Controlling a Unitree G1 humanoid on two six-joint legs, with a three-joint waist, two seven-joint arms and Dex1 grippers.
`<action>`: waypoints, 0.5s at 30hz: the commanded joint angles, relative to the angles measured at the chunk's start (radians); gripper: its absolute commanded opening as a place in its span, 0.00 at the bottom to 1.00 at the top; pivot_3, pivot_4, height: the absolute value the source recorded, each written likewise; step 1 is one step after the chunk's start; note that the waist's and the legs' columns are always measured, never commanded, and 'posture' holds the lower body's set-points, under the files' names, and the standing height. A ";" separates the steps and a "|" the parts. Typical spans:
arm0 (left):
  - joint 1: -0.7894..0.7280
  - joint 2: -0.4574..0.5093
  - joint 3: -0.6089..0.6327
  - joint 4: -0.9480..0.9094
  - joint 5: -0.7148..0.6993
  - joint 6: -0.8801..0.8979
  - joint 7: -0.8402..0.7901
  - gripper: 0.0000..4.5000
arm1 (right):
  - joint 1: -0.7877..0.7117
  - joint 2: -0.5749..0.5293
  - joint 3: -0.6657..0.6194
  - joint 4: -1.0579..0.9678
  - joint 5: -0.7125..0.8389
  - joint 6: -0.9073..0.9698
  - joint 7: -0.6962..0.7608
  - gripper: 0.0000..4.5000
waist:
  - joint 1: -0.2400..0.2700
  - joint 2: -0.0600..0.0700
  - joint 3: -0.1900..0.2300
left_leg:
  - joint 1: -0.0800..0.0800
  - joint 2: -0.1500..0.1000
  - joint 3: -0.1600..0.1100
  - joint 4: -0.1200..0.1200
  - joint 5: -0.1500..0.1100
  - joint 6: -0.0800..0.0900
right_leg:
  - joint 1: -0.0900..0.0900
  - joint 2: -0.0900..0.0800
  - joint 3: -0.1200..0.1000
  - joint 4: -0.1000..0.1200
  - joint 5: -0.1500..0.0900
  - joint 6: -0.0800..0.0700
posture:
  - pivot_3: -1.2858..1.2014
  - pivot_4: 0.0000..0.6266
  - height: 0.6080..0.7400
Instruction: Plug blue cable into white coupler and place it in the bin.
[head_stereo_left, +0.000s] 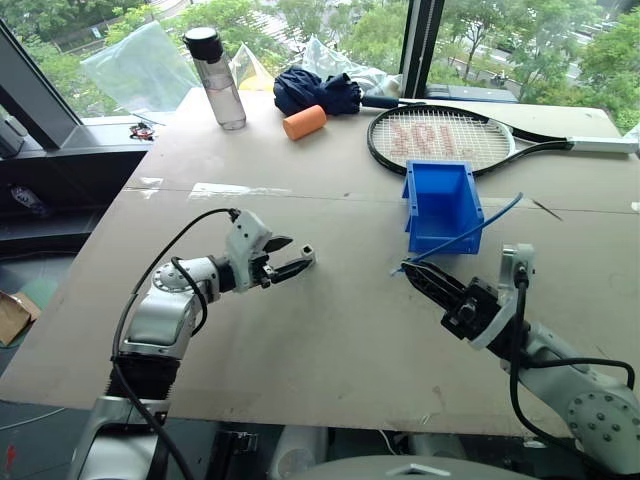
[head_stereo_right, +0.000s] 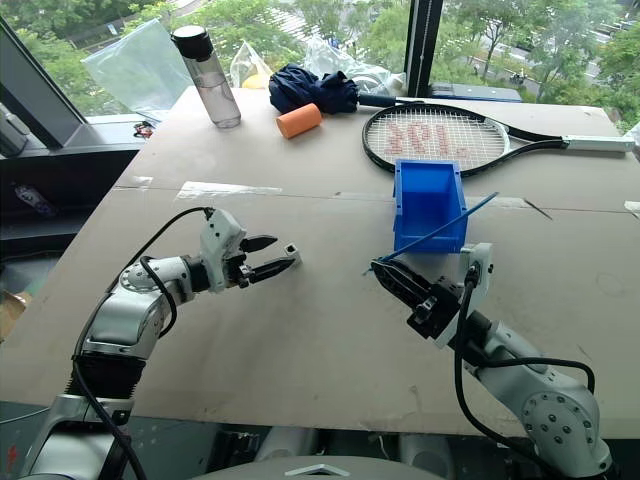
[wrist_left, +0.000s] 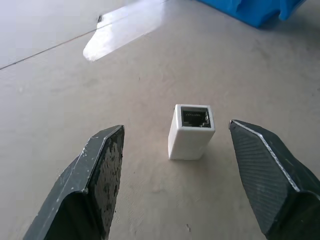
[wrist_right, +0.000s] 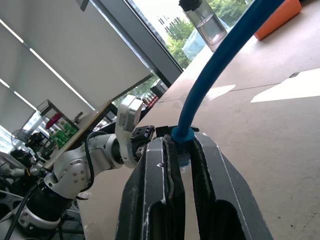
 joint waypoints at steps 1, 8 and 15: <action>-0.025 -0.024 -0.017 0.039 0.041 -0.069 0.016 0.75 | -0.003 -0.003 -0.012 -0.025 -0.015 -0.016 0.012 0.00 | 0.000 0.000 0.000 | 0.000 0.000 0.000 0.000 0.000 0.000 | 0.000 0.000 0.000 0.000 0.000 0.000 | 0.52 0.24 1.00; -0.074 -0.070 -0.059 0.138 0.079 -0.141 -0.015 0.36 | -0.020 0.000 -0.002 -0.031 -0.082 -0.020 0.006 0.00 | -0.001 0.000 0.000 | 0.000 0.000 0.000 0.000 0.000 0.000 | 0.000 0.000 0.000 0.000 0.002 0.003 | 0.52 0.24 1.00; -0.113 -0.069 -0.081 0.182 0.060 -0.169 -0.132 0.12 | -0.166 -0.035 0.098 0.042 -0.268 -0.015 0.099 0.00 | -0.010 0.000 0.000 | 0.000 0.000 0.000 0.000 0.000 0.000 | 0.000 0.001 0.000 0.001 0.002 0.003 | 0.52 0.24 1.00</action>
